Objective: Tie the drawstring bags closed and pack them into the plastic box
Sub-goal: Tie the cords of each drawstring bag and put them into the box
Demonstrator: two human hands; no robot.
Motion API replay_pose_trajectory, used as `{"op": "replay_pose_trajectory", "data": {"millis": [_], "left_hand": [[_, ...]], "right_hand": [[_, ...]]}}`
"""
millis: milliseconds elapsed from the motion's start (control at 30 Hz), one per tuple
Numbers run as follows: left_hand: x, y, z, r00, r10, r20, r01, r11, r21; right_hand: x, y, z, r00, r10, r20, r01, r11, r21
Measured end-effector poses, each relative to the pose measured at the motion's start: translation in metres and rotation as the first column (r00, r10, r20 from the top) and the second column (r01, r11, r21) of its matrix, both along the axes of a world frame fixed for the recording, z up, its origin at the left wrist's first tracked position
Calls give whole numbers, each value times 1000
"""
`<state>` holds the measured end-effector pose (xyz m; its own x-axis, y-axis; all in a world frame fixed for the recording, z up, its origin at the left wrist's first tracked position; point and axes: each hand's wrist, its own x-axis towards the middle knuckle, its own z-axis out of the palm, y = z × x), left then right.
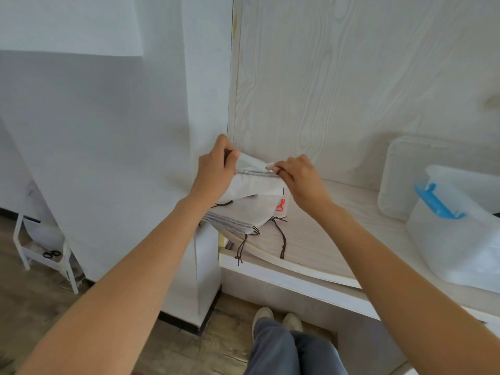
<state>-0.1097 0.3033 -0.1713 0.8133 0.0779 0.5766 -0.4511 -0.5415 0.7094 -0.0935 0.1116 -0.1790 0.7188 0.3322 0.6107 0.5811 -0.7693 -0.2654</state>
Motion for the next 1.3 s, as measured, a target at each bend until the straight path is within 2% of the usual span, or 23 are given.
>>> {"op": "replay_pose_trajectory", "data": {"millis": [33, 67, 100, 133, 200, 233, 267, 300, 367, 433, 500, 567, 600, 767, 900, 1100, 1300], "left_hand": [[1, 0, 3, 1000, -10, -23, 11, 998, 56], [2, 0, 6, 998, -23, -52, 25, 999, 38], [3, 0, 10, 994, -61, -90, 54, 995, -80], [5, 2, 13, 984, -132, -119, 95, 956, -279], [8, 6, 17, 959, -263, -108, 134, 754, -644], [8, 9, 17, 952, -291, -95, 128, 661, -739], [8, 11, 16, 951, -293, -95, 111, 615, -781], [7, 12, 14, 957, -271, -105, 94, 629, -771], [2, 12, 7, 979, -159, -127, 59, 818, -572], [0, 10, 0, 995, -42, -94, 22, 979, -204], [-1, 9, -5, 1000, 21, -11, -19, 992, 124], [-1, 10, -5, 999, 12, 38, -24, 946, 324], [-2, 12, -4, 999, 5, 43, -22, 922, 386], [0, 21, -8, 999, -36, 7, 26, 831, 555], [-3, 22, -8, 992, -73, -102, 118, 826, 551], [-10, 19, 1, 992, 49, -114, 36, 768, 639], [-13, 23, -1, 990, 140, -30, -87, 753, 652]], "right_hand": [[2, -3, 3, 999, -28, 43, 31, 997, -68], [3, -5, 5, 997, -51, 49, 56, 994, -94], [3, -5, 7, 998, -68, 7, 68, 995, -68], [4, -6, 8, 996, -62, -71, 64, 998, 22], [2, -6, 10, 973, 28, -228, 45, 950, 308], [0, -5, 10, 962, 72, -264, 46, 909, 415], [-1, -6, 9, 957, 75, -280, 60, 893, 446], [-1, -7, 8, 957, 62, -284, 65, 906, 419], [-1, -8, 3, 971, 6, -238, 49, 973, 225], [-1, -10, -1, 994, -46, -95, 45, 999, -18], [1, -11, -5, 983, -20, 185, 58, 978, -203], [1, -16, -4, 935, 10, 354, 111, 941, -319], [1, -19, -4, 920, 13, 392, 140, 923, -357], [1, -27, -6, 892, 0, 451, 230, 861, -455], [-4, -25, -7, 882, 13, 471, 220, 873, -436], [-14, -16, -10, 865, -15, 502, 262, 866, -425], [-15, -28, -10, 840, -59, 539, 312, 866, -391]]}}
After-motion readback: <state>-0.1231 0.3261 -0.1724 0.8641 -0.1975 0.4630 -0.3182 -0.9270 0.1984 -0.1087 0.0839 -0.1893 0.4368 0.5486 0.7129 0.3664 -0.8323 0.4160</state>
